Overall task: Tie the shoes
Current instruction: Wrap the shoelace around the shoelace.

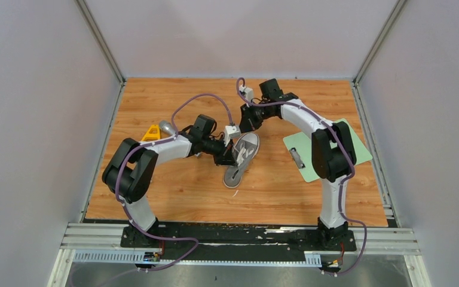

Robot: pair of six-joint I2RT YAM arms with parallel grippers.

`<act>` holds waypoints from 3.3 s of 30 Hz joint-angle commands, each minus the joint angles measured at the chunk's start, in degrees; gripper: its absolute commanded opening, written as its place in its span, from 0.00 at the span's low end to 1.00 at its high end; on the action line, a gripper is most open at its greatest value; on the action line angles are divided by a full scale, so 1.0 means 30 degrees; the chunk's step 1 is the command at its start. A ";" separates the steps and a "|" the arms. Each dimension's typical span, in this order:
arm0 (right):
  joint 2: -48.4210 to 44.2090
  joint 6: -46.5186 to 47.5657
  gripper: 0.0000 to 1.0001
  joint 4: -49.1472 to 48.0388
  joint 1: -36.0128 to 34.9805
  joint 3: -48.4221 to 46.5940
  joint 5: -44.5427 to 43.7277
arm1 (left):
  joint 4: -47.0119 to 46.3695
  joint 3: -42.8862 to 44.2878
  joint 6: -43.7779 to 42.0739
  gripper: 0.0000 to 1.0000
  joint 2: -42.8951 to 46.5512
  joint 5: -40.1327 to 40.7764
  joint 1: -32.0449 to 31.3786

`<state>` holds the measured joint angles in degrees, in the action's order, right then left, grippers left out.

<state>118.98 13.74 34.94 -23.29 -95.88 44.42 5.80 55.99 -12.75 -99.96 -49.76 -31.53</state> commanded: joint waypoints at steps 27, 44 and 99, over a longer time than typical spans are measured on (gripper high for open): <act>0.4933 0.1624 0.55 0.5407 -0.4361 -0.5628 -0.7209 | -0.0023 -0.1085 0.0781 0.02 0.1194 -0.0772 -0.0264; 0.3991 -0.0449 0.00 0.5859 -0.3685 -0.6042 -0.7861 | 0.0570 -0.1317 0.0190 0.02 0.1727 -0.0491 -0.0272; 0.3525 -0.0200 0.00 0.5425 -0.4283 -0.4571 -0.7866 | 0.2137 -0.0339 -0.0142 0.02 0.1622 0.0259 -0.0255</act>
<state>134.61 9.74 45.30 -36.21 -112.27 13.28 11.05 54.81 -13.06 -96.75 -48.84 -31.99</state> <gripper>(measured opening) 0.009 0.019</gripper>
